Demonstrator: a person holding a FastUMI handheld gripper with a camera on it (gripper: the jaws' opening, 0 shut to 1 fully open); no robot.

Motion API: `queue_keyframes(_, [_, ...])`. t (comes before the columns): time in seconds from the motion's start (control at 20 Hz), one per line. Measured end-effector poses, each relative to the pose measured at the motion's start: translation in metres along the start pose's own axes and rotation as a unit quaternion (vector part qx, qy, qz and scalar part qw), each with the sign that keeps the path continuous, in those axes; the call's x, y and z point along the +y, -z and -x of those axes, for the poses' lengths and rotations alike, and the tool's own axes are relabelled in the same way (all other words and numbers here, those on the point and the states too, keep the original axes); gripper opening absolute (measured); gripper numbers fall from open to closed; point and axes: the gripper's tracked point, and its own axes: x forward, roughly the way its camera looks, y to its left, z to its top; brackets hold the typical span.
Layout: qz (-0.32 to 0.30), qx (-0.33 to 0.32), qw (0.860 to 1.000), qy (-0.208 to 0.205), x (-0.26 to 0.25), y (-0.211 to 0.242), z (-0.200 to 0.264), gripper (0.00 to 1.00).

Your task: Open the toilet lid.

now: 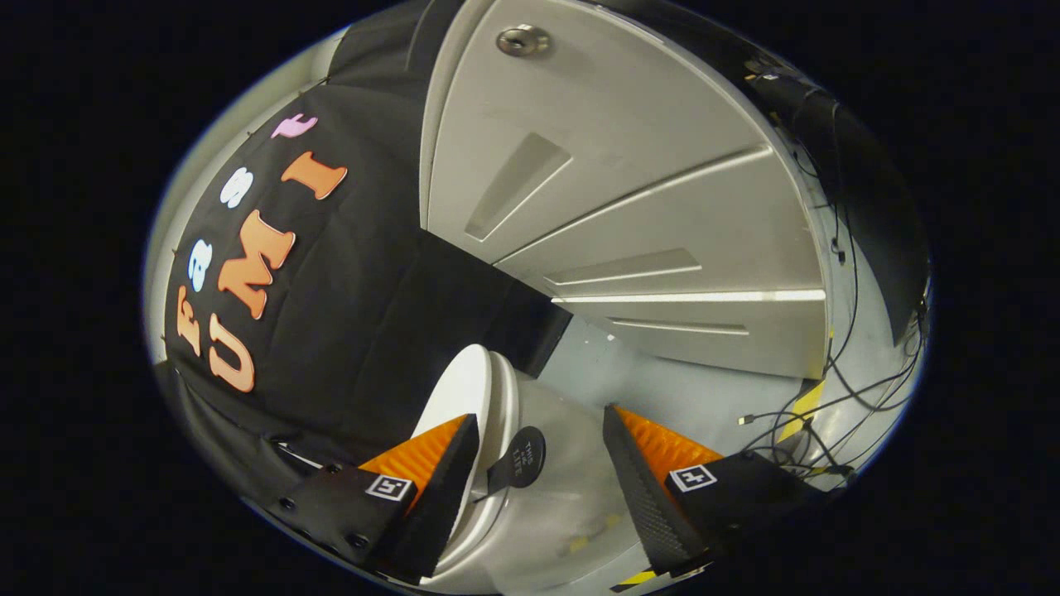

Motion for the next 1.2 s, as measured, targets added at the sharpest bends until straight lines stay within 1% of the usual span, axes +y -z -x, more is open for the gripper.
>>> queue_keyframes(0.1, [-0.027,0.013,1.0,0.003,-0.003,0.004,-0.005,0.9])
queue_keyframes(0.15, [-0.044,0.016,0.999,-0.003,0.0,0.006,-0.006,0.8])
queue_keyframes(0.2, [-0.054,0.021,0.998,-0.007,0.001,0.007,-0.007,0.8])
queue_keyframes(0.25, [-0.056,0.025,0.998,-0.007,0.0,0.01,-0.009,0.67])
queue_keyframes(0.3, [-0.051,0.029,0.998,-0.01,0.001,0.011,-0.009,0.66])
queue_keyframes(0.35, [-0.05,0.039,0.998,-0.016,0.005,0.015,-0.009,0.55])
queue_keyframes(0.45, [-0.053,0.057,0.997,-0.025,0.014,0.021,-0.01,0.54])
queue_keyframes(0.5, [-0.044,0.06,0.997,-0.03,0.018,0.02,-0.009,0.53])
queue_keyframes(0.55, [-0.032,0.058,0.998,-0.021,0.014,0.02,-0.009,0.43])
queue_keyframes(0.6, [-0.029,0.059,0.998,-0.022,0.015,0.021,-0.01,0.33])
queue_keyframes(0.7, [-0.037,0.052,0.998,-0.017,0.016,0.018,-0.009,0.33])
queue_keyframes(0.75, [-0.046,0.044,0.998,-0.019,0.017,0.018,-0.014,0.28])
queue_keyframes(0.8, [-0.048,0.046,0.998,-0.017,0.016,0.016,-0.009,0.22])
queue_keyframes(0.95, [-0.037,0.046,0.998,-0.018,0.022,0.016,-0.004,0.21])
queue_keyframes(1.05, [-0.035,0.044,0.998,-0.01,0.025,0.014,-0.005,0.1])
queue_keyframes(1.2, [-0.026,0.032,0.999,-0.013,0.036,0.011,0.001,0.1])
